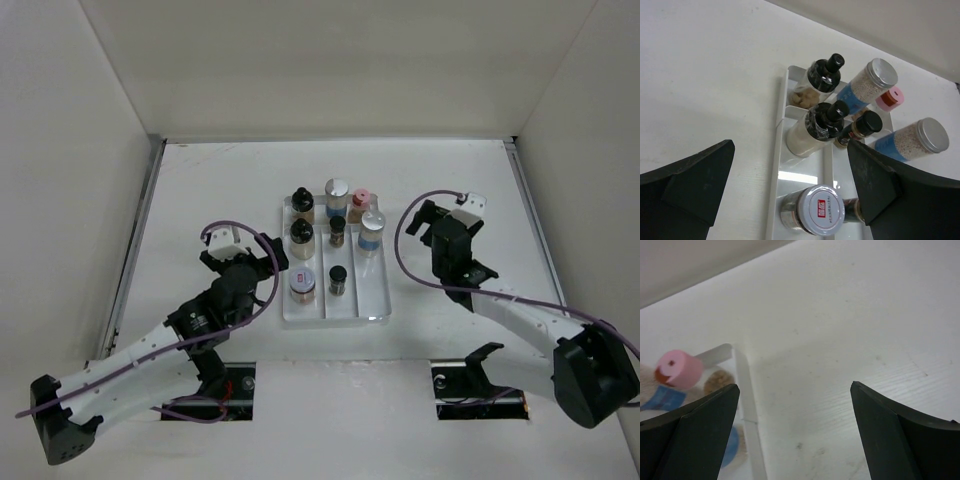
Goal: Organize the condiment bottles
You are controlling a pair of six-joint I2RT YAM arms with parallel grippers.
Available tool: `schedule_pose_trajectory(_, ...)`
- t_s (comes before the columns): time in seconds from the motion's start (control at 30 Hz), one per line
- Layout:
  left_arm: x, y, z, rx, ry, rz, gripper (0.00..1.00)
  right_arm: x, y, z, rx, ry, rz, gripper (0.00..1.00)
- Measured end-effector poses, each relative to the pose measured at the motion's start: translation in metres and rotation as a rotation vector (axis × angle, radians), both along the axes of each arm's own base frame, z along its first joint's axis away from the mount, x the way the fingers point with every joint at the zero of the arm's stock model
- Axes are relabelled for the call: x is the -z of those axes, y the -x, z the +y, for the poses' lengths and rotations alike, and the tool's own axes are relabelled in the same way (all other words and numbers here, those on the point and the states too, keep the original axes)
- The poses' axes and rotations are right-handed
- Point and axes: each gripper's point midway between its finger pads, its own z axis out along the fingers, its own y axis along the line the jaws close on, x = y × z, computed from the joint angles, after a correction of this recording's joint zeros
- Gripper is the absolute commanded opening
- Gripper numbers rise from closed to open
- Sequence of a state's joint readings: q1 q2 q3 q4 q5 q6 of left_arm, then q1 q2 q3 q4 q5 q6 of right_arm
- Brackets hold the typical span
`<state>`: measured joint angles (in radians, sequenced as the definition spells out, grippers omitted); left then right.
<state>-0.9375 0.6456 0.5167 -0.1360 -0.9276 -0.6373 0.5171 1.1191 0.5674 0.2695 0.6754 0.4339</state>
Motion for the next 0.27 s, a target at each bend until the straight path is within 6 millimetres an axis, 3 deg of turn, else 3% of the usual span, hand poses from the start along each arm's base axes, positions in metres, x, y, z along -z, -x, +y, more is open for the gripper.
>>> schedule_pose_trajectory(0.1,-0.006,0.001,-0.007,0.037,0.008,0.007,1.00,0.019,0.001,-0.014,0.039,-0.047,0.028,1.00)
schedule_pose_trajectory(0.27,-0.013,0.002,-0.018,0.084,0.016,0.013,1.00,0.036,-0.007,-0.008,0.027,-0.112,0.052,1.00)
